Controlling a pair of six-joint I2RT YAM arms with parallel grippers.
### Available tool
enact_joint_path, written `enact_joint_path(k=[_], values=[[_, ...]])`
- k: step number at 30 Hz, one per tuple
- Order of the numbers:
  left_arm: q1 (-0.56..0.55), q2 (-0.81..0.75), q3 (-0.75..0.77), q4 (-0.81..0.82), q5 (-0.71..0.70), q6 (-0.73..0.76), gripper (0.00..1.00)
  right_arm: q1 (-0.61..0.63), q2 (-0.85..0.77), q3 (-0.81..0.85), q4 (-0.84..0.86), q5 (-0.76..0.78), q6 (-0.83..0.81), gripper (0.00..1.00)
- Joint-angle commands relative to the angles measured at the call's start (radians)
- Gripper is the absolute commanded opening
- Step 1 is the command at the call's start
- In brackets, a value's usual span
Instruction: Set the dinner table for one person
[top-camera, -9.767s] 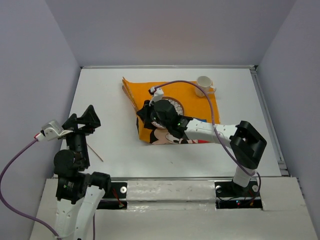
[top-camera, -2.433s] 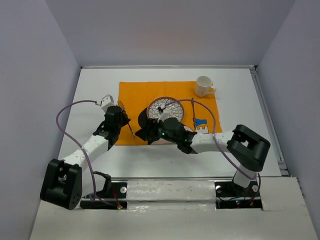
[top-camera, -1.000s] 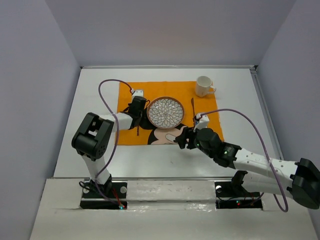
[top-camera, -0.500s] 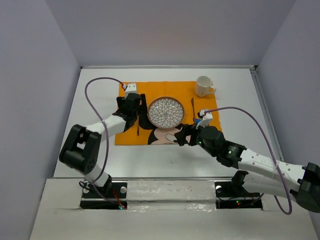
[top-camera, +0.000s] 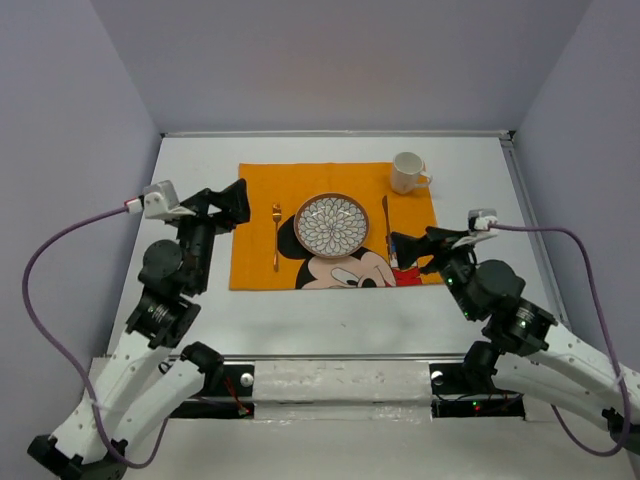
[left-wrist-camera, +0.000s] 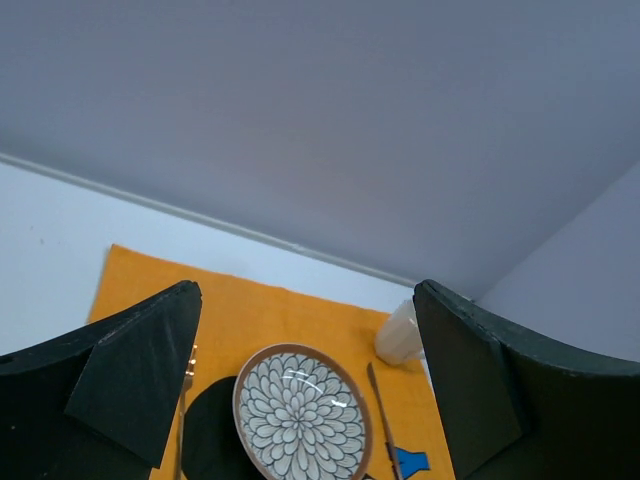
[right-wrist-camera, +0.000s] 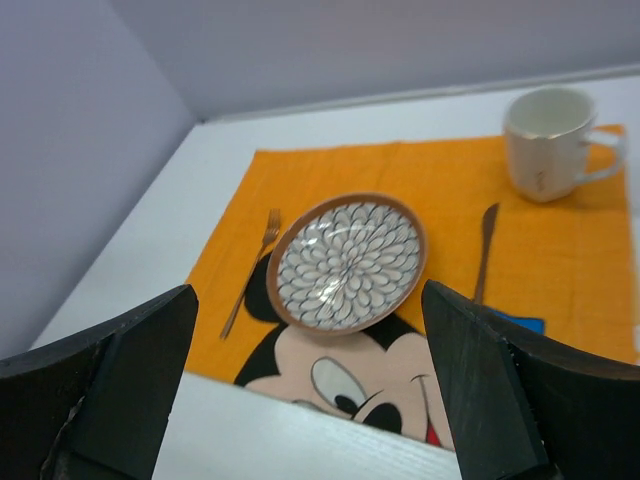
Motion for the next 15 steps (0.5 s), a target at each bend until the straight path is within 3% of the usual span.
enact_joint_path(k=[1, 7, 15], values=[[-0.001, -0.131, 0.023, -0.082, 0.05, 0.009, 0.99, 0.0, -0.137, 0.028, -0.008, 0.283, -0.089, 1.0], [-0.001, -0.201, 0.018, -0.102, 0.121, 0.132, 0.99, 0.0, -0.191, 0.013, -0.008, 0.395, -0.072, 1.0], [0.0, -0.208, -0.014, -0.12, 0.12, 0.161, 0.99, 0.0, -0.167, 0.027, 0.0, 0.38, -0.06, 1.0]])
